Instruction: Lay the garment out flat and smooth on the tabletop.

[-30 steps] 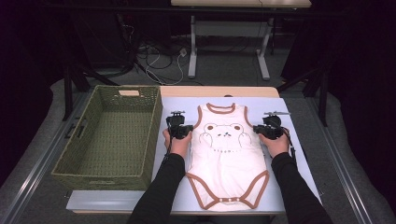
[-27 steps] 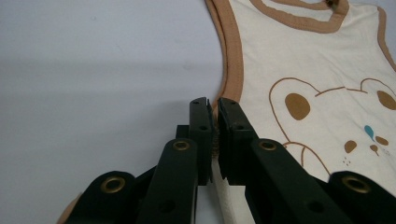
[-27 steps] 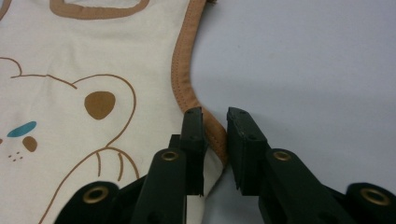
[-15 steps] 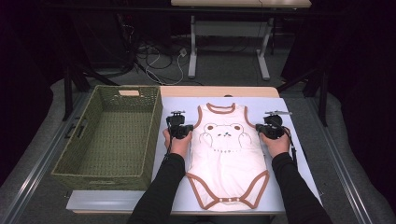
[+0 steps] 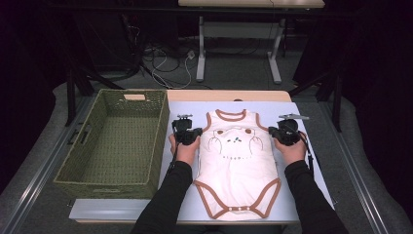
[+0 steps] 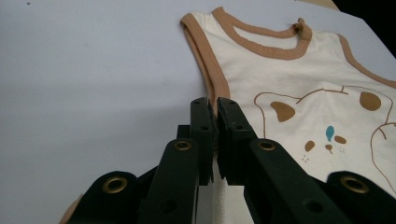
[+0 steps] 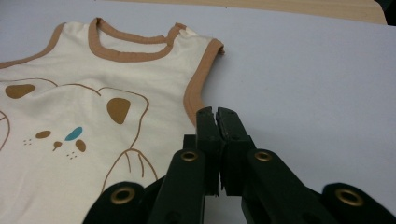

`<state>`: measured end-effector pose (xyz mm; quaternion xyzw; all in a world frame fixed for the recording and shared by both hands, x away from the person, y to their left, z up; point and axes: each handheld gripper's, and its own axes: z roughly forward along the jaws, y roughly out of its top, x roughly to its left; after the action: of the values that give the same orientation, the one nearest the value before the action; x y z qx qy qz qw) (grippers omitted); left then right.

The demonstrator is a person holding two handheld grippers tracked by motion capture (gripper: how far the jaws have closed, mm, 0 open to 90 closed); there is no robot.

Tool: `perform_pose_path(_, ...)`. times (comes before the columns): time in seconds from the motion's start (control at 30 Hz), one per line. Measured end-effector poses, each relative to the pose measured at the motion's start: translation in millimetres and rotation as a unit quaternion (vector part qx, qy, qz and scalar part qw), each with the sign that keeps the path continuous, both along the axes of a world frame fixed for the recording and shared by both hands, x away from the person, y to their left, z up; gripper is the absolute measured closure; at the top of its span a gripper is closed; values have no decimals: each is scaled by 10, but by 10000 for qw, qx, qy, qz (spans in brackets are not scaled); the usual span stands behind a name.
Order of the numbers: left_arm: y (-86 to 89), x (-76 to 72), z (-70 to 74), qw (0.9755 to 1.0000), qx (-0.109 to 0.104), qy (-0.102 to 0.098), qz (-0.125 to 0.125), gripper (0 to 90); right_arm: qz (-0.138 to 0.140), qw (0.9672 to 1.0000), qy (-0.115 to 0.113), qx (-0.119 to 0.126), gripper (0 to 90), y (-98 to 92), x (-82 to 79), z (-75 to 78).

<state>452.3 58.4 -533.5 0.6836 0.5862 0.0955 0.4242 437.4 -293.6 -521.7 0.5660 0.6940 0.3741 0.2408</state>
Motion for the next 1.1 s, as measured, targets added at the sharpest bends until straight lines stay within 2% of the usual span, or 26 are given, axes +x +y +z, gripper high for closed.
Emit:
perform_pose_path(0.23, 10, -135, 104, 9999, -14, -133, -45, 860, 83, 9999, -85, 112, 886, -39, -135, 120)
perform_pose_path(0.4, -7, -236, 184, 9998, -16, -206, -83, 860, 80, 9999, -90, 76, 886, -54, -227, 148)
perform_pose_path(0.6, -22, -371, 263, 9994, 99, -189, -271, 860, 163, 9997, -97, 159, 885, -89, -330, 199)
perform_pose_path(0.67, -14, -409, 283, 9993, 121, -230, -254, 860, 205, 9996, -116, 157, 886, -101, -370, 219)
perform_pose_path(0.87, 0, -523, 322, 9992, 44, -249, -317, 860, 281, 9994, -95, 185, 886, -121, -511, 232)
perform_pose_path(0.97, -5, -595, 346, 9983, 198, -348, -417, 860, 336, 9993, -117, 144, 885, -141, -580, 231)
perform_pose_path(1.03, -7, -632, 352, 9978, 287, -373, -474, 860, 349, 9991, -75, 227, 885, -146, -624, 232)
perform_pose_path(1.1, -1, -674, 343, 9975, 320, -413, -483, 860, 348, 9991, -79, 211, 885, -158, -660, 234)
